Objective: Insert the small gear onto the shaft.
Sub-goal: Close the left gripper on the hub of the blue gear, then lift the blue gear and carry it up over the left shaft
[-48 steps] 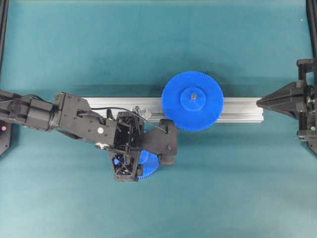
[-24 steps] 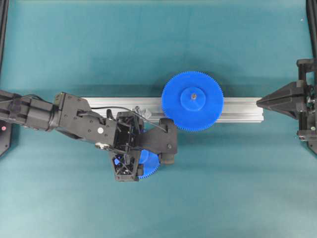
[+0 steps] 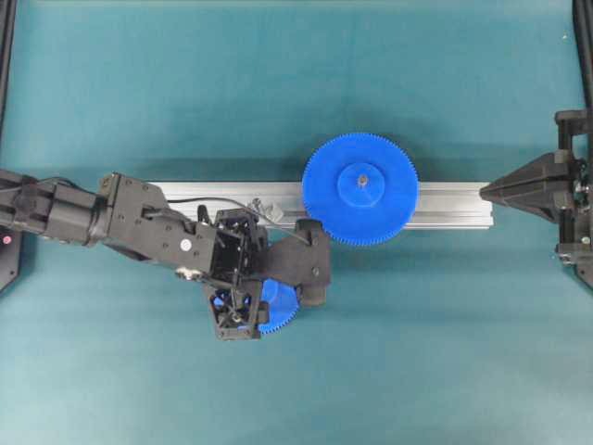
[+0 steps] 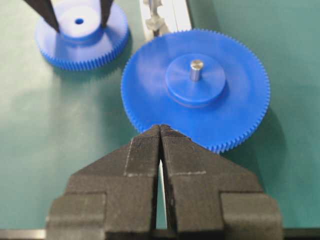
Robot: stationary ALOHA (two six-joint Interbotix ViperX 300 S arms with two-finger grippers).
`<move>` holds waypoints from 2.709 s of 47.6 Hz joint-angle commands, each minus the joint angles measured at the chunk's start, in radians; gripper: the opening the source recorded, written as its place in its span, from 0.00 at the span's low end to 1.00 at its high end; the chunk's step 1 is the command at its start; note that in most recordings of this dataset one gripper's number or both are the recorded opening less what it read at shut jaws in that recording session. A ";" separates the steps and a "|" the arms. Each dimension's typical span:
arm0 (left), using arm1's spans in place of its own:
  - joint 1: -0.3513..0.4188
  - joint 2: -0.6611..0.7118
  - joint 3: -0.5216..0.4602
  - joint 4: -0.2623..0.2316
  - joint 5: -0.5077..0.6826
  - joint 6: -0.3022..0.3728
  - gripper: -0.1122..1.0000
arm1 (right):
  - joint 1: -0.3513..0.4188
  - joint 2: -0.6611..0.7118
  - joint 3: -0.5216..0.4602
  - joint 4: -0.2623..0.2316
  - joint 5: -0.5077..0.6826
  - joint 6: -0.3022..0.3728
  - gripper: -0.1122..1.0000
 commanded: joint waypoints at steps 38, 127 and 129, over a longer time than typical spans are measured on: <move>0.000 -0.009 -0.021 0.000 0.038 0.086 0.72 | -0.002 0.005 -0.012 0.002 -0.008 0.008 0.15; 0.127 -0.244 -0.318 0.009 0.451 0.201 0.72 | -0.002 0.005 -0.011 0.002 -0.009 0.009 0.15; 0.133 -0.247 -0.318 0.009 0.451 0.210 0.72 | -0.002 0.005 -0.011 0.002 -0.009 0.009 0.15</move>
